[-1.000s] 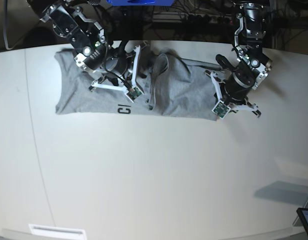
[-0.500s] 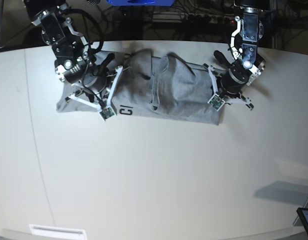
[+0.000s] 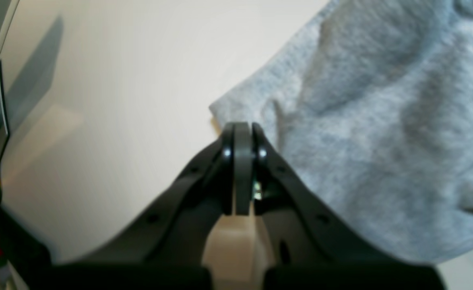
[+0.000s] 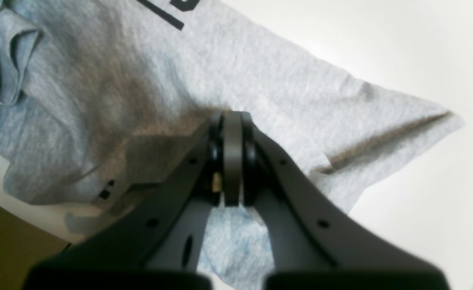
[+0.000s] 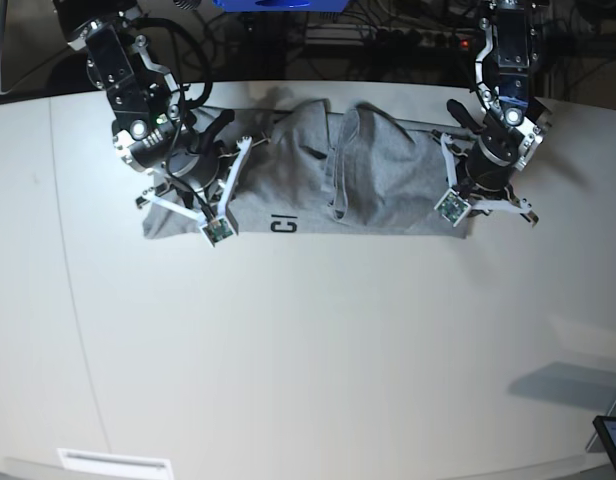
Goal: Fold the T-shirt properly
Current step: 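Press both grippers onto the folded strip to flatten it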
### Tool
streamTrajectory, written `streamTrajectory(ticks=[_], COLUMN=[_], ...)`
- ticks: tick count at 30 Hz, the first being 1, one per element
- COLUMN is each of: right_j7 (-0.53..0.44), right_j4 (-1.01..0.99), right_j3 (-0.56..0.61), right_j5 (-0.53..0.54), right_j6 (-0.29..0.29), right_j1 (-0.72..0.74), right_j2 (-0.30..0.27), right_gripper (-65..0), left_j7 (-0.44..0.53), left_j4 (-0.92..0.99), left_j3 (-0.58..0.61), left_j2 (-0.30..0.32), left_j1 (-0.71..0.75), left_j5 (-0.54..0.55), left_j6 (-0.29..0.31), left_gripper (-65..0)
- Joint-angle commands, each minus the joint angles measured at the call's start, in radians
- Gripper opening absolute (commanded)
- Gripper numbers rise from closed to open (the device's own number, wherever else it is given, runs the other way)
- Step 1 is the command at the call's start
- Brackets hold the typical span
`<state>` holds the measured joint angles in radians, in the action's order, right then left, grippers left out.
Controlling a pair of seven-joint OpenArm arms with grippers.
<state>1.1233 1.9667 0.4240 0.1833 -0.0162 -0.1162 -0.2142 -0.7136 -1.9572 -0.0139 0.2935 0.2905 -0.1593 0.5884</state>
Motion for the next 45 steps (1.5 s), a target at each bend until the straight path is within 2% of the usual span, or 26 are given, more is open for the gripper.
streamTrajectory(ticks=[1, 4, 8, 11, 17, 23, 29, 36, 41, 45], right_j7=[-0.018, -0.018, -0.018, -0.018, -0.013, -0.013, -0.012, -0.016, -0.012, -0.012], right_j4=[0.021, 0.021, 0.02, 0.02, 0.018, 0.018, 0.018, 0.02, 0.02, 0.02], right_j3=[0.0, 0.0, 0.0, 0.0, -0.001, -0.003, -0.001, -0.001, -0.001, -0.001], right_j5=[0.0, 0.0, 0.0, 0.0, 0.0, 0.0, 0.0, 0.0, 0.0, 0.0], right_j6=[0.0, 0.0, 0.0, 0.0, 0.0, 0.0, 0.0, 0.0, 0.0, 0.0], right_j1=[0.019, 0.028, 0.025, 0.023, 0.013, 0.008, 0.006, -0.013, -0.015, -0.015], right_j2=[0.0, 0.0, 0.0, 0.0, -0.001, -0.001, 0.0, 0.0, -0.003, -0.001], right_gripper=[-65.0, -65.0, -65.0, -65.0, -65.0, -65.0, -65.0, -65.0, -65.0, -65.0], left_j7=[0.025, 0.027, 0.022, 0.021, 0.021, 0.019, 0.024, 0.021, 0.021, -0.015], left_j4=[-0.017, -0.02, -0.017, -0.017, -0.018, 0.008, 0.157, 0.236, 0.154, 0.042], left_j3=[-0.002, -0.002, 0.058, 0.124, 0.145, 0.145, 0.148, 0.222, 0.214, 0.141], left_j2=[0.003, -0.043, -0.066, -0.078, -0.145, -0.153, -0.162, -0.167, -0.164, -0.162], left_j1=[-0.001, -0.014, -0.052, -0.076, -0.081, -0.083, -0.135, -0.195, -0.19, -0.172], left_j5=[0.005, 0.051, 0.128, 0.134, 0.132, 0.14, 0.145, 0.145, 0.135, 0.134], left_j6=[-0.006, -0.005, -0.005, -0.006, -0.006, -0.006, -0.006, -0.006, -0.006, -0.006], left_gripper=[-65.0, -65.0, -65.0, -65.0, -65.0, -65.0, -65.0, -65.0, -65.0, -65.0])
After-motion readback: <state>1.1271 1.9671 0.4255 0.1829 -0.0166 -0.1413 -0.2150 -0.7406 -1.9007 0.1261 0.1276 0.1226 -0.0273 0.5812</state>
